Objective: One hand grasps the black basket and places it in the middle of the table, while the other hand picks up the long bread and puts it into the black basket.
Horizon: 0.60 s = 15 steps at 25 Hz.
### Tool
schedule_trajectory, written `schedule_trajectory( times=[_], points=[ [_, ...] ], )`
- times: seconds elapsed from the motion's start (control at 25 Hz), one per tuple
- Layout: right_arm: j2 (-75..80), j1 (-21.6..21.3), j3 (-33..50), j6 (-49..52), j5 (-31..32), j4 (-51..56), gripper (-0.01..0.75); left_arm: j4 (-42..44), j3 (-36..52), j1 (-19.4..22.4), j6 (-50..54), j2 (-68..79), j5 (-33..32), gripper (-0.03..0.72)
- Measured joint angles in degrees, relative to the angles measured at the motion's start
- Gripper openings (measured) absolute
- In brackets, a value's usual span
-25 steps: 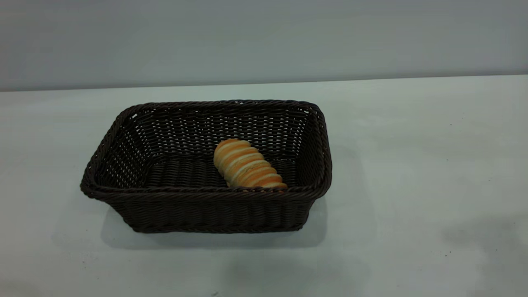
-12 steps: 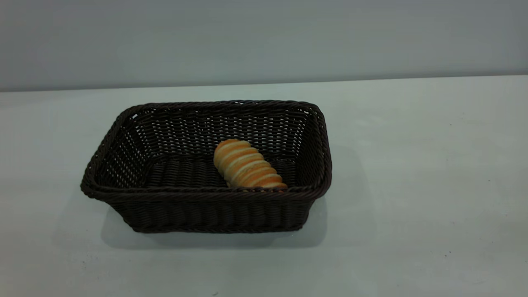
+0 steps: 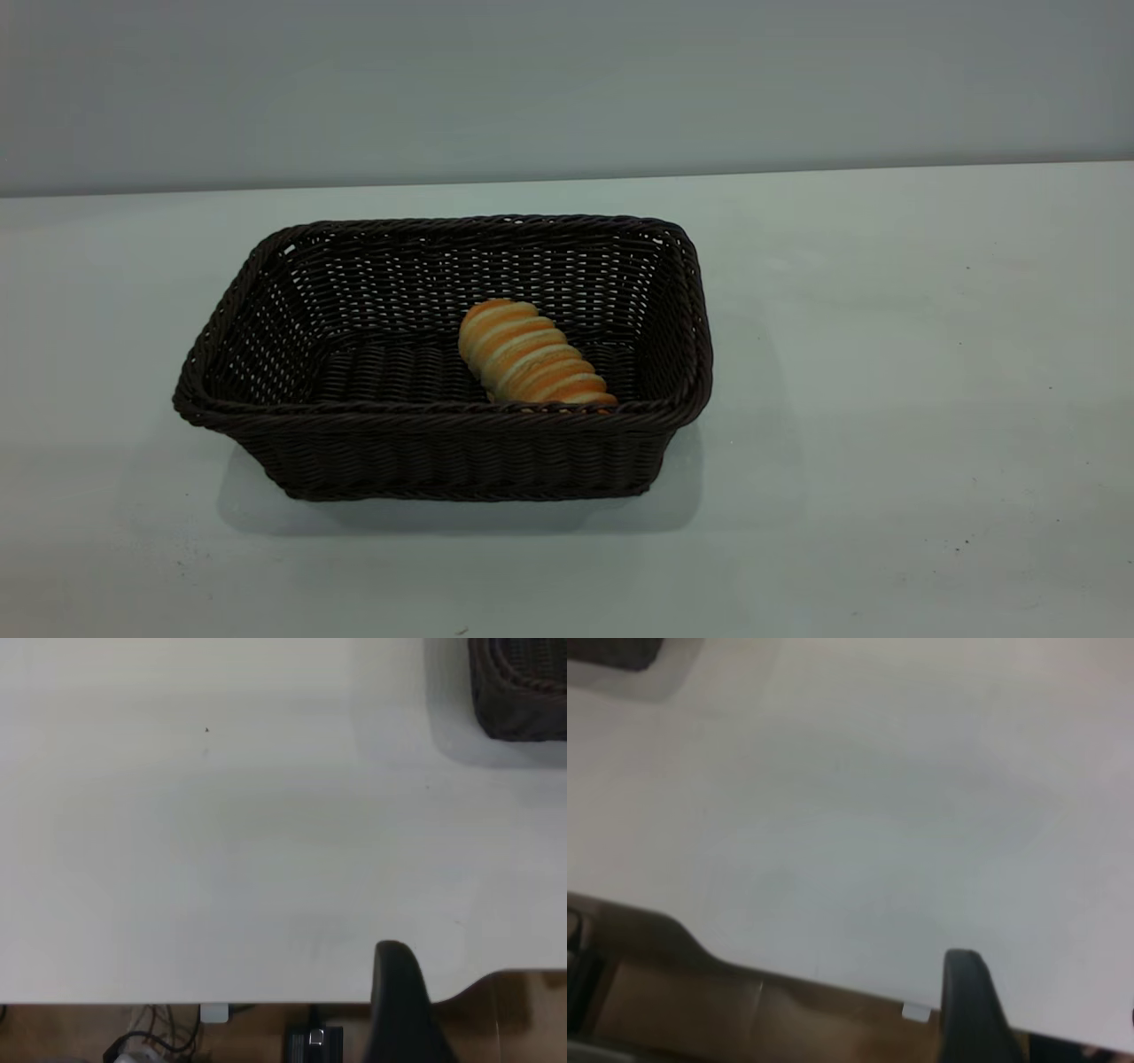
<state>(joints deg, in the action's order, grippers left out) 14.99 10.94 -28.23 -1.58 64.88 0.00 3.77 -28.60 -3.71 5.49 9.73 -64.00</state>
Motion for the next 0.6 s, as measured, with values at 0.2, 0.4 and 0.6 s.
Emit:
schedule_trajectory(
  times=[0.2, 0.4, 0.6],
  points=[
    [-0.8, 0.0, 1.1, 0.0, -0.8, -0.3, 0.41, -0.2, 0.6, 0.0, 0.0, -1.4, -0.6, 0.517],
    [-0.8, 0.0, 1.2, 0.1, -0.9, -0.3, 0.41, -1.5, 0.5, 0.0, -1.4, -1.5, -0.6, 0.517],
    [-0.8, 0.0, 1.2, 0.9, -0.9, -0.3, 0.41, -2.2, 0.6, 0.0, -5.0, -1.5, -0.6, 0.517]
  ],
)
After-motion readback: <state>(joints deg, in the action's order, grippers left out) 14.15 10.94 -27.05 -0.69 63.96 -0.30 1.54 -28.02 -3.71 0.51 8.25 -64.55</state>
